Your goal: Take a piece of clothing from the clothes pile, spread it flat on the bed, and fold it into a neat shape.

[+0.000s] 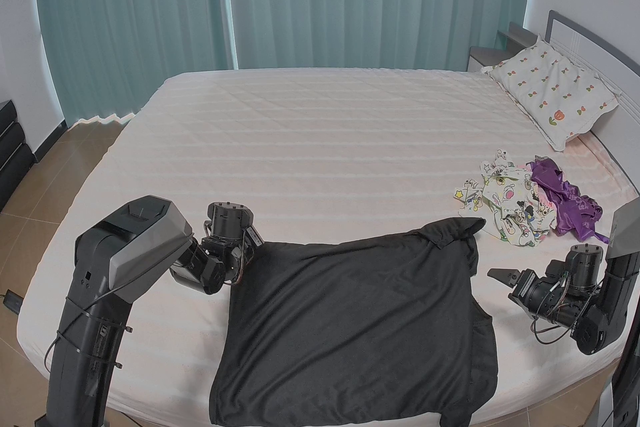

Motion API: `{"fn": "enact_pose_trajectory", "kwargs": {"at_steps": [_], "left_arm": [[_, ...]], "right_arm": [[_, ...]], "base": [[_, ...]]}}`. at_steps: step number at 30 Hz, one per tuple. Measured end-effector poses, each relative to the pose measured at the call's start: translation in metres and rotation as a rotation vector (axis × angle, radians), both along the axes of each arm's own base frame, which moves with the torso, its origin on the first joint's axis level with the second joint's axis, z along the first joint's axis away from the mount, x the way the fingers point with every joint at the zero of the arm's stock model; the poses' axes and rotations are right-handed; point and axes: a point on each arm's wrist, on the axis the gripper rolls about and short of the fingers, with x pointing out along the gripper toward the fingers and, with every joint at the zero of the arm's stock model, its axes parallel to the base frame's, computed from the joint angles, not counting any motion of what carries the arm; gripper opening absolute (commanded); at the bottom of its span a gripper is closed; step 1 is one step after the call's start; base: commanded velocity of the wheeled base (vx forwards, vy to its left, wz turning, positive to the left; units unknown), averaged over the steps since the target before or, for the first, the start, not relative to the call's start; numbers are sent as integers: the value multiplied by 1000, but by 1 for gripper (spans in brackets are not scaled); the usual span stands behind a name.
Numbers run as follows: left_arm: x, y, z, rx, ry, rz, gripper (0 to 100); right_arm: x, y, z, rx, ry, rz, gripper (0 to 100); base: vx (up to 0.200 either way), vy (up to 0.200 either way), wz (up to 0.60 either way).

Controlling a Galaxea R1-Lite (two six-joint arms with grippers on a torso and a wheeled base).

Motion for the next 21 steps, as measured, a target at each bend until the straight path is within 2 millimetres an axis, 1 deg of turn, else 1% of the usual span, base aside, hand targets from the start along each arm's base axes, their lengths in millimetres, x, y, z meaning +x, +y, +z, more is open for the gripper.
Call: {"fn": "enact_pose_trajectory", "kwargs": {"at_steps": [6, 10, 19, 20, 21], "left_arm": [[16, 22, 12, -4, -59, 73, 0], [23, 33, 21, -8, -91, 101, 0], [33, 49, 28, -13, -124, 137, 0], [34, 51, 28, -14, -127, 142, 100], [35, 54, 28, -14, -129, 147, 100]], "right_arm": [[0, 0, 0, 0, 0, -1, 100], [0, 0, 0, 0, -1, 0, 100], [1, 0, 0, 1, -2, 0, 100], [1, 0, 0, 1, -2, 0, 100], [1, 0, 0, 2, -4, 0, 100]], "base": [[0, 0, 0], [0, 0, 0], [0, 0, 0], [0, 0, 0], [0, 0, 0]]}}
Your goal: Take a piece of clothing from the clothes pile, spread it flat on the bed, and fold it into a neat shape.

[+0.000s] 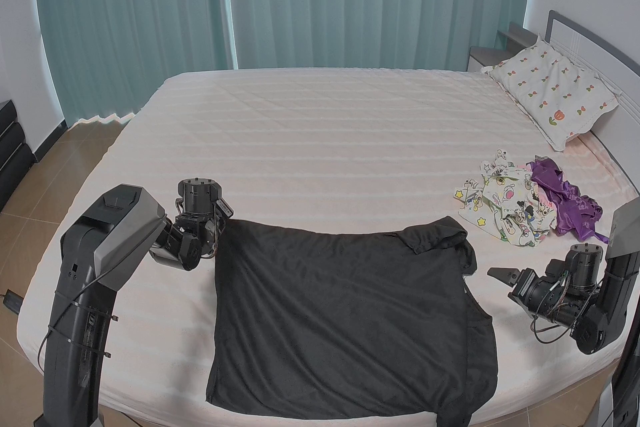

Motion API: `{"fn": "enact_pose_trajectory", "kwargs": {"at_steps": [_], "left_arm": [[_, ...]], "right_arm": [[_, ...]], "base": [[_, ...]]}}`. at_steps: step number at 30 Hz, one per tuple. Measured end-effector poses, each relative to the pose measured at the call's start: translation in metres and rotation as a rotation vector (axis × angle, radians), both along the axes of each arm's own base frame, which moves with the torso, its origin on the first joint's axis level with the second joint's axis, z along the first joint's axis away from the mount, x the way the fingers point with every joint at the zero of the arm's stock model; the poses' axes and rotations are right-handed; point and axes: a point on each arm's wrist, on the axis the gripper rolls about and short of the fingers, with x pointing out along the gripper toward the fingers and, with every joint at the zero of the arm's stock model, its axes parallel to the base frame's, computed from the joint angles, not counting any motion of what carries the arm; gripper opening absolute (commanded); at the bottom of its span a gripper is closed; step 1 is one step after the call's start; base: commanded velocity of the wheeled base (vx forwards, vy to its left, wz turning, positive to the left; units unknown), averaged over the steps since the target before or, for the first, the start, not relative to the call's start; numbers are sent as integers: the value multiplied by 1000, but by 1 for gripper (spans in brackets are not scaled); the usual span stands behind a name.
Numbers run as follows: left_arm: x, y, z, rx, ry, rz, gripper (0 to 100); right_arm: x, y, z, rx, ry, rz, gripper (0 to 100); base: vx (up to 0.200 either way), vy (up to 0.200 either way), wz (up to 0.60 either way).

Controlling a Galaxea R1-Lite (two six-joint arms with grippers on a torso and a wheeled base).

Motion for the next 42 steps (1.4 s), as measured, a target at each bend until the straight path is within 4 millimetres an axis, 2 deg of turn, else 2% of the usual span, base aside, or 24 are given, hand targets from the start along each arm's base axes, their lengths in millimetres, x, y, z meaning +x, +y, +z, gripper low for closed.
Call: {"fn": "enact_pose_trajectory", "kwargs": {"at_steps": [9, 13, 16, 22, 27, 30, 34, 35, 39, 42], "left_arm": [[-1, 5, -3, 1, 17, 10, 100], [-10, 6, -3, -4, 42, 11, 100], [-25, 9, -1, -15, 76, 7, 100], [-72, 9, 9, -56, 135, -29, 100], [-122, 3, 18, -113, 169, -60, 100], [-151, -3, 24, -169, 177, -83, 100], [-181, -9, 30, -244, 185, -115, 100], [-191, -11, 33, -276, 188, -129, 100], [-208, -16, 38, -346, 192, -167, 100], [-220, -19, 40, -418, 206, -203, 100]], "right_arm": [[1, 0, 2, 6, -9, 0, 100], [2, 0, 4, 7, -33, 0, 100], [5, 2, 7, 10, -56, 6, 100], [22, 13, 11, 18, -95, 36, 100], [51, 30, 16, 37, -90, 41, 100], [76, 45, 23, 54, -88, 28, 100], [107, 62, 29, 60, -78, 7, 100], [120, 69, 32, 58, -69, -5, 100], [146, 82, 31, 47, -38, -36, 100], [162, 91, 21, 20, 17, -67, 100]], "base": [[0, 0, 0], [0, 0, 0], [0, 0, 0], [0, 0, 0], [0, 0, 0], [0, 0, 0], [0, 0, 0], [0, 0, 0], [0, 0, 0], [0, 0, 0]]}}
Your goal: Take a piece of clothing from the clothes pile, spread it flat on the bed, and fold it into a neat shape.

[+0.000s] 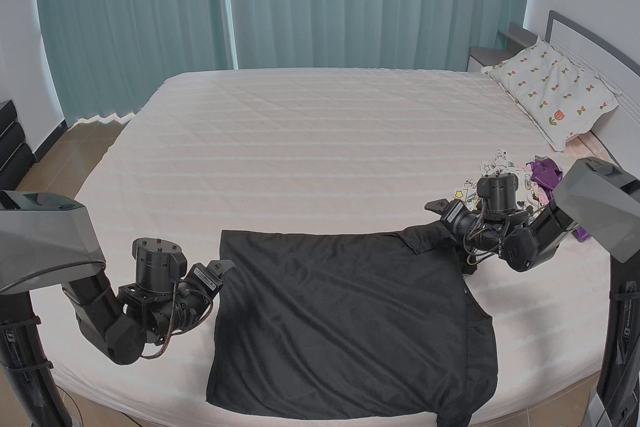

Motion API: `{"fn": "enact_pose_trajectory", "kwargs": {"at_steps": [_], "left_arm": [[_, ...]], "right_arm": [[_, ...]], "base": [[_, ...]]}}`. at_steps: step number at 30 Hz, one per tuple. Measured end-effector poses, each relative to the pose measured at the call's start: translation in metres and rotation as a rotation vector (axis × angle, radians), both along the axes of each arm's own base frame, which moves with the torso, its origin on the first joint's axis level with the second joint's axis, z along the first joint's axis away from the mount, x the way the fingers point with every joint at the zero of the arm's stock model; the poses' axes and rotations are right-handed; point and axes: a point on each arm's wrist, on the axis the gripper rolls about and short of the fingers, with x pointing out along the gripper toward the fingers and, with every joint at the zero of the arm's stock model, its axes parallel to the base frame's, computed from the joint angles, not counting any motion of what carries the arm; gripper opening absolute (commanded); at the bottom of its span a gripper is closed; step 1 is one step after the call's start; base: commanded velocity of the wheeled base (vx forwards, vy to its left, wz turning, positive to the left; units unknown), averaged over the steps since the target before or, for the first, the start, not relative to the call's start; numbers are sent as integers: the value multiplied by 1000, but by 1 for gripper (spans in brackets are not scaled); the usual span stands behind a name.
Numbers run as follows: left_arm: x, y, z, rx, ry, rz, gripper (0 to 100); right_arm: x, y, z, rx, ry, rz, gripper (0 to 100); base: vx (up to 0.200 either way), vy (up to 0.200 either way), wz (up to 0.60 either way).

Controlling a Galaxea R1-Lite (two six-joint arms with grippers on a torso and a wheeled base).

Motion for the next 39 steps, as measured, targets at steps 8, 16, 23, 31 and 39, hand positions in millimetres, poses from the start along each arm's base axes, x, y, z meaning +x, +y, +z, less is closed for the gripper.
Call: {"fn": "enact_pose_trajectory", "kwargs": {"at_steps": [8, 16, 23, 31, 39], "left_arm": [[-15, -4, 1, -94, 39, -54, 100], [-17, -4, 0, -93, 46, -58, 100], [-17, -4, -2, -90, 53, -57, 100], [-16, -4, -5, -86, 62, -55, 100], [-15, -4, -5, -87, 53, -51, 100]], "right_arm": [[14, 16, -31, -58, 98, 1, 100], [25, 18, -44, -97, 120, -4, 100], [45, 20, -47, -105, 83, -14, 100], [84, 16, -25, -54, -95, -53, 100], [116, -6, 6, -28, -412, -107, 100]], "base": [[0, 0, 0], [0, 0, 0], [0, 0, 0], [0, 0, 0], [0, 0, 0]]}}
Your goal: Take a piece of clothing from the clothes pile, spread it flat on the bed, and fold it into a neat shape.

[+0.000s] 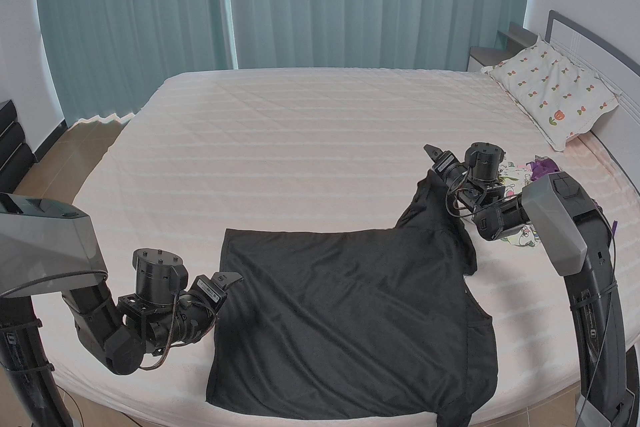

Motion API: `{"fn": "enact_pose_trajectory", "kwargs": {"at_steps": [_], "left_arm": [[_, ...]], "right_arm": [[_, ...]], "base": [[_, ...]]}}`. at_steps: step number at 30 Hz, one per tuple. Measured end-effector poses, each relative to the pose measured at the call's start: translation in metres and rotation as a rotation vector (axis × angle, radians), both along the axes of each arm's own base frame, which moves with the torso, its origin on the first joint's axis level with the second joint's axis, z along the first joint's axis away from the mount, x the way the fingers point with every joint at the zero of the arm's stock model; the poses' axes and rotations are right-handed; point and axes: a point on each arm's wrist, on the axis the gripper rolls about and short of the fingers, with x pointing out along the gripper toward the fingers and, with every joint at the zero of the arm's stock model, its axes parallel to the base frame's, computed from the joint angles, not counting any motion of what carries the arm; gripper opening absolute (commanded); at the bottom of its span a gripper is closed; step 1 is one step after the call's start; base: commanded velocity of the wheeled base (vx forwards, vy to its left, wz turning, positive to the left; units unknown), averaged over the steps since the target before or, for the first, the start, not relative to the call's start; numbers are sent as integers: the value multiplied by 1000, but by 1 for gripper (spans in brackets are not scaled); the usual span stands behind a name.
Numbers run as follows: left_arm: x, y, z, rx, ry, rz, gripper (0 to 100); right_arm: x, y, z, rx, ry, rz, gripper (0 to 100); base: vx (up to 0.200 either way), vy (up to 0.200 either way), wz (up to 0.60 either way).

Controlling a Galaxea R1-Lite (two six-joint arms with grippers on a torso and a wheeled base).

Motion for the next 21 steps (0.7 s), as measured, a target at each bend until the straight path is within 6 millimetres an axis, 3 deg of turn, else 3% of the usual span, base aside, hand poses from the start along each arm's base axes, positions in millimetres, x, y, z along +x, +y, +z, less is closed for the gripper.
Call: {"fn": "enact_pose_trajectory", "kwargs": {"at_steps": [9, 21], "left_arm": [[1, 0, -2, 2, 2, 3, 100], [0, 0, -4, 4, 7, 1, 100]], "right_arm": [[-9, -15, -44, -143, 116, 8, 100], [-26, -49, -63, -222, 217, 21, 100]], "base": [[0, 0, 0], [0, 0, 0]]}}
